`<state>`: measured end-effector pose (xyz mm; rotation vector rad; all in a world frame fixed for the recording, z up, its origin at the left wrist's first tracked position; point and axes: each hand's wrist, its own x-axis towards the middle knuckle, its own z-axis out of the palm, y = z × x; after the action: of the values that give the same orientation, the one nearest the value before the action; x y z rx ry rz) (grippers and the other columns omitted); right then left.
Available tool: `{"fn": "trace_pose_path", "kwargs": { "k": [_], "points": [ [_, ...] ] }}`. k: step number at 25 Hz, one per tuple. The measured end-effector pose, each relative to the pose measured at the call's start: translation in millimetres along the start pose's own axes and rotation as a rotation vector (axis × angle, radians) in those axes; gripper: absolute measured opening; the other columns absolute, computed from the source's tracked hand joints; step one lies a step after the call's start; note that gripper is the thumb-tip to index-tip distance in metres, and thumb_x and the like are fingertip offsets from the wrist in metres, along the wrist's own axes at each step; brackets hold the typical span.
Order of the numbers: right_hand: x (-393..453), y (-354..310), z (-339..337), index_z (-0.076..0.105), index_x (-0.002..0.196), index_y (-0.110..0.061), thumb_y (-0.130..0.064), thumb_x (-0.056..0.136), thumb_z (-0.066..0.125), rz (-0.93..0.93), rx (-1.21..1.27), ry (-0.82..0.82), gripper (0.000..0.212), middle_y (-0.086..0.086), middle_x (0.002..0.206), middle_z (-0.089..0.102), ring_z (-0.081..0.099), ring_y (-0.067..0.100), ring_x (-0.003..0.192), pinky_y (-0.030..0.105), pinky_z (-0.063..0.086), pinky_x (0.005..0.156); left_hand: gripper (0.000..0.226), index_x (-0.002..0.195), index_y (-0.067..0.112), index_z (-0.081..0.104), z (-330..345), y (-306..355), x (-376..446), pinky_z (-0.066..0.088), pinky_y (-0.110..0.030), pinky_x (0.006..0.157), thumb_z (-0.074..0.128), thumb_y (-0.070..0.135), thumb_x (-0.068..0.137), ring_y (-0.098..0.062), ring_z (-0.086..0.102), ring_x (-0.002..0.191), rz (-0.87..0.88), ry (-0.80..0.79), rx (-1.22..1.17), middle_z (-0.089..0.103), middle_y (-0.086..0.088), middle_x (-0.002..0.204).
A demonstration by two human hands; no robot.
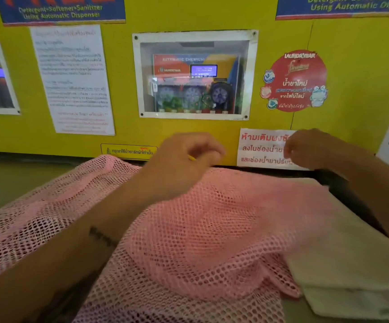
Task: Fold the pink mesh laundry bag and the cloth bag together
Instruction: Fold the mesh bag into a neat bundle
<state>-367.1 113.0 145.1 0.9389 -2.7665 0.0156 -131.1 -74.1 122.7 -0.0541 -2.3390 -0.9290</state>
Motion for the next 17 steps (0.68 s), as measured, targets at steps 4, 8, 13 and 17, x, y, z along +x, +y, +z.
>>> {"fn": "trace_pose_path", "kwargs": {
  "k": [4, 8, 13, 17],
  "points": [
    [-19, -44, 12, 0.054, 0.136, -0.020, -0.021, 0.092, 0.059, -0.187, 0.361, -0.143, 0.044, 0.003, 0.144, 0.050, 0.048, 0.023, 0.128, 0.033, 0.036, 0.100, 0.048, 0.106, 0.019, 0.069, -12, -50, 16, 0.041, -0.030, 0.074, 0.048, 0.058, 0.089, -0.015, 0.058, 0.089, -0.542, -0.206, 0.496, 0.068, -0.003, 0.112],
    [-22, -74, 48, 0.043, 0.141, -0.022, -0.022, 0.085, 0.067, -0.248, 0.285, -0.313, 0.061, -0.005, 0.110, 0.058, 0.056, 0.017, 0.102, 0.031, 0.044, 0.084, 0.020, 0.088, 0.016, 0.061, 10, -61, 18, 0.041, -0.029, 0.065, 0.050, 0.033, 0.091, -0.020, 0.061, 0.084, -0.443, -0.313, 0.421, 0.064, -0.002, 0.095],
    [-20, -10, 13, 0.063, 0.092, -0.032, -0.012, 0.076, 0.062, -0.144, 0.068, -0.325, 0.026, -0.001, 0.113, 0.061, 0.056, 0.019, 0.096, 0.030, 0.046, 0.077, 0.027, 0.103, 0.023, 0.069, 5, -30, 31, 0.056, -0.034, 0.082, 0.048, 0.008, 0.099, -0.023, 0.070, 0.099, -0.232, -0.090, -0.427, 0.075, -0.003, 0.105],
    [-19, 53, -21, 0.069, 0.101, -0.031, -0.023, 0.073, 0.069, 0.076, -0.267, -0.363, 0.029, 0.000, 0.110, 0.070, 0.066, 0.020, 0.088, 0.033, 0.056, 0.078, 0.018, 0.106, 0.029, 0.066, 14, -43, 27, 0.049, -0.031, 0.080, 0.051, 0.029, 0.097, -0.015, 0.062, 0.097, -0.336, -0.127, 0.167, 0.065, 0.007, 0.113]
  ]
}}
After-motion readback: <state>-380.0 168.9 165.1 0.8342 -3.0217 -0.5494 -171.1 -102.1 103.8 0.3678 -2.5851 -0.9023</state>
